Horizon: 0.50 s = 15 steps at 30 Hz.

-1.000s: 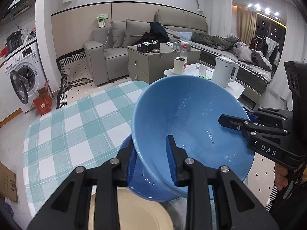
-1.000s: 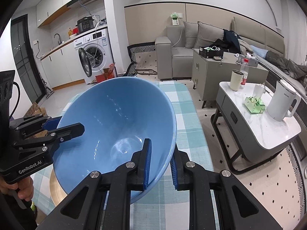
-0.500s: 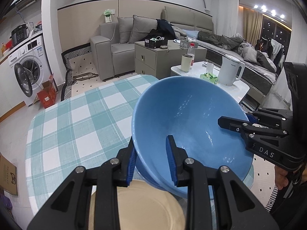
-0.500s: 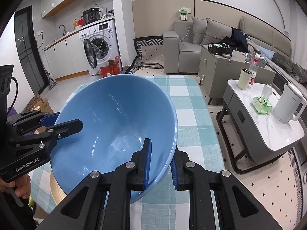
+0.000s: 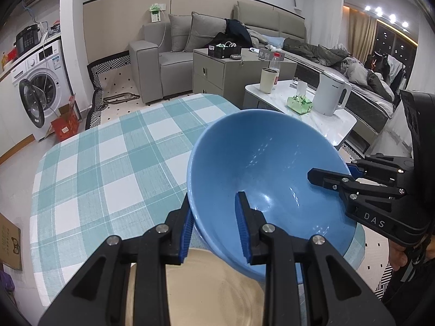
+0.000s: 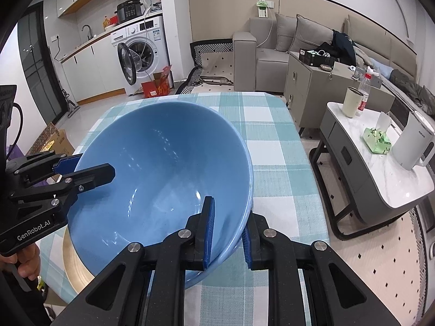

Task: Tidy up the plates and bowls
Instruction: 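Carry the light blue bowl with both grippers over the beige plates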

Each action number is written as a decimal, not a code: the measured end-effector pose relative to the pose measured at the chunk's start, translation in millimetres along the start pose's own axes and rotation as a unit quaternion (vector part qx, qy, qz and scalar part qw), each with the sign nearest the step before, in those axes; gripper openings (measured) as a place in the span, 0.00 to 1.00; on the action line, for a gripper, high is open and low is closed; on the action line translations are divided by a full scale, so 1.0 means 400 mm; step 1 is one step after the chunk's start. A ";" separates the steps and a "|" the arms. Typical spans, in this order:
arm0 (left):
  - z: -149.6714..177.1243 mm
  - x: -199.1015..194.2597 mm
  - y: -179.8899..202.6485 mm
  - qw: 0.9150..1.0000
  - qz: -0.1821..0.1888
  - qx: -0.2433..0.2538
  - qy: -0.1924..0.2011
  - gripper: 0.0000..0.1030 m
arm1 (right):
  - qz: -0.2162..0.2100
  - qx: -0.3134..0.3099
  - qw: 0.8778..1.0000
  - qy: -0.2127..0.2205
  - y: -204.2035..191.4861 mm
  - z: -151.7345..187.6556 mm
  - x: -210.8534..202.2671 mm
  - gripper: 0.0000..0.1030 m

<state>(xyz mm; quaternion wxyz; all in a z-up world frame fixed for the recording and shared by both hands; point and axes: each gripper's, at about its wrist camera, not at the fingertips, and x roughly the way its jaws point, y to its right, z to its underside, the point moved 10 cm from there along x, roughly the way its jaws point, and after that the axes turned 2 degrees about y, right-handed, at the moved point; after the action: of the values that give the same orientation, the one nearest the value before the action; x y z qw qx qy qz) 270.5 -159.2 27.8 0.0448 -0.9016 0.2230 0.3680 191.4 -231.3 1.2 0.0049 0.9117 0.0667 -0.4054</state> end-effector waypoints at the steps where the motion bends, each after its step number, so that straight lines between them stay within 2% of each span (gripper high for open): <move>1: 0.002 0.002 0.001 1.000 0.000 0.000 -0.001 0.27 | 0.001 0.000 1.000 -0.001 -0.001 0.002 0.003 0.18; 15: 0.030 0.044 -0.005 1.000 -0.008 0.000 -0.017 0.27 | 0.020 -0.009 1.000 -0.009 0.007 0.022 0.038 0.18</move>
<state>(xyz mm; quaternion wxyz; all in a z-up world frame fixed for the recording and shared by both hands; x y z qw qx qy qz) 274.7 -160.8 7.0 0.0514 -0.8969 0.2144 0.3834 195.3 -232.9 -16.3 0.0218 0.9089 0.0524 -0.4132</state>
